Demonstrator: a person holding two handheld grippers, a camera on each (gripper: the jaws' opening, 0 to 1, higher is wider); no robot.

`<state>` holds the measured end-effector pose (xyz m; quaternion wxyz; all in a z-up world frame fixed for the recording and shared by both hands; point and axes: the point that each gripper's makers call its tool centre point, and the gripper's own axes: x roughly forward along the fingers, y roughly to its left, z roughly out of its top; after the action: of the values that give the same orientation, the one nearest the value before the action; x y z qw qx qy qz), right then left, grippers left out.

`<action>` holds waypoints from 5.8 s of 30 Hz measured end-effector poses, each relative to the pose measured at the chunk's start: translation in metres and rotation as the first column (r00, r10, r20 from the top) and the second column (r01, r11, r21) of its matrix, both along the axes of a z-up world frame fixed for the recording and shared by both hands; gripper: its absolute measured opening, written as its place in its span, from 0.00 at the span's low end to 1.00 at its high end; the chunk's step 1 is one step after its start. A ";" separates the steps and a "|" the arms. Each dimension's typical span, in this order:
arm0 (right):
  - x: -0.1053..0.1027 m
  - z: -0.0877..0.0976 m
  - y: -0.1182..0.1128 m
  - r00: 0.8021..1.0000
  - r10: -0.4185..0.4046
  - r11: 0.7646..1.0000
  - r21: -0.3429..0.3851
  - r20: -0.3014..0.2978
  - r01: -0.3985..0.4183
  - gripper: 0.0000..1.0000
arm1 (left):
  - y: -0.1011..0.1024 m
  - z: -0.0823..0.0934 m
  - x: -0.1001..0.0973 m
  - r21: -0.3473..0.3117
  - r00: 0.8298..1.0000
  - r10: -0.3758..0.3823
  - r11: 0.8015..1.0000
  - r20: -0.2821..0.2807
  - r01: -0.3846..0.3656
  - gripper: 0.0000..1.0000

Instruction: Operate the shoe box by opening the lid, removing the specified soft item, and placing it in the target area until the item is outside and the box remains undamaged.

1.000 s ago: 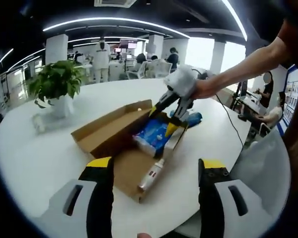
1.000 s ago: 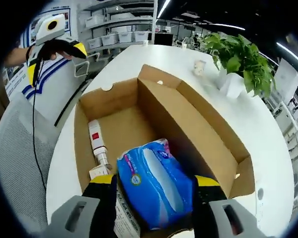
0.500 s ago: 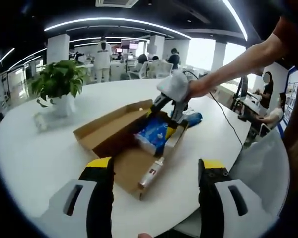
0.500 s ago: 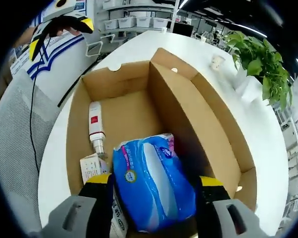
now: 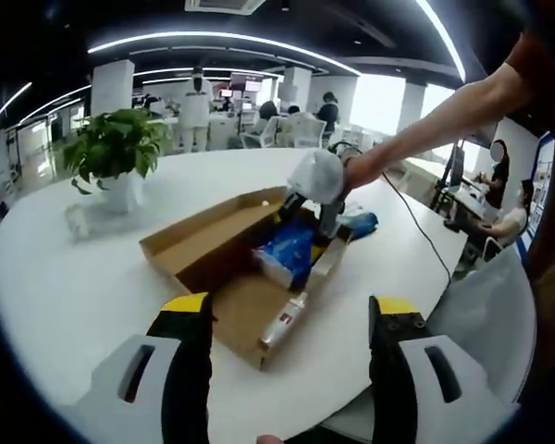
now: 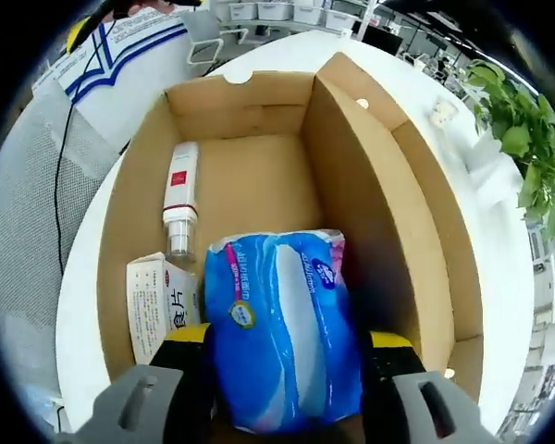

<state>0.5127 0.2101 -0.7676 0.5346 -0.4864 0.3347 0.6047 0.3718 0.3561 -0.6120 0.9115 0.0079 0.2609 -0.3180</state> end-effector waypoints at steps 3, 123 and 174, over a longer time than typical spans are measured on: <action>-0.002 -0.006 0.002 1.000 0.029 0.999 -0.023 -0.001 -0.029 0.62 | 0.000 0.000 -0.001 0.002 1.000 -0.001 1.000 -0.001 0.001 0.68; -0.040 0.081 -0.158 0.969 -0.228 0.973 0.011 0.096 0.229 0.42 | -0.080 0.028 -0.013 -0.048 0.983 -0.177 0.983 0.054 0.179 0.67; -0.053 0.051 -0.341 0.896 -0.440 0.897 -0.022 0.065 0.442 0.42 | -0.165 0.019 0.014 -0.019 0.959 -0.282 0.959 0.017 0.283 0.67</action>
<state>0.4592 -0.1314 -0.7165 0.6584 -0.4250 0.4314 0.4471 0.3858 0.1911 -0.5933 0.8587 0.0376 0.2471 -0.4475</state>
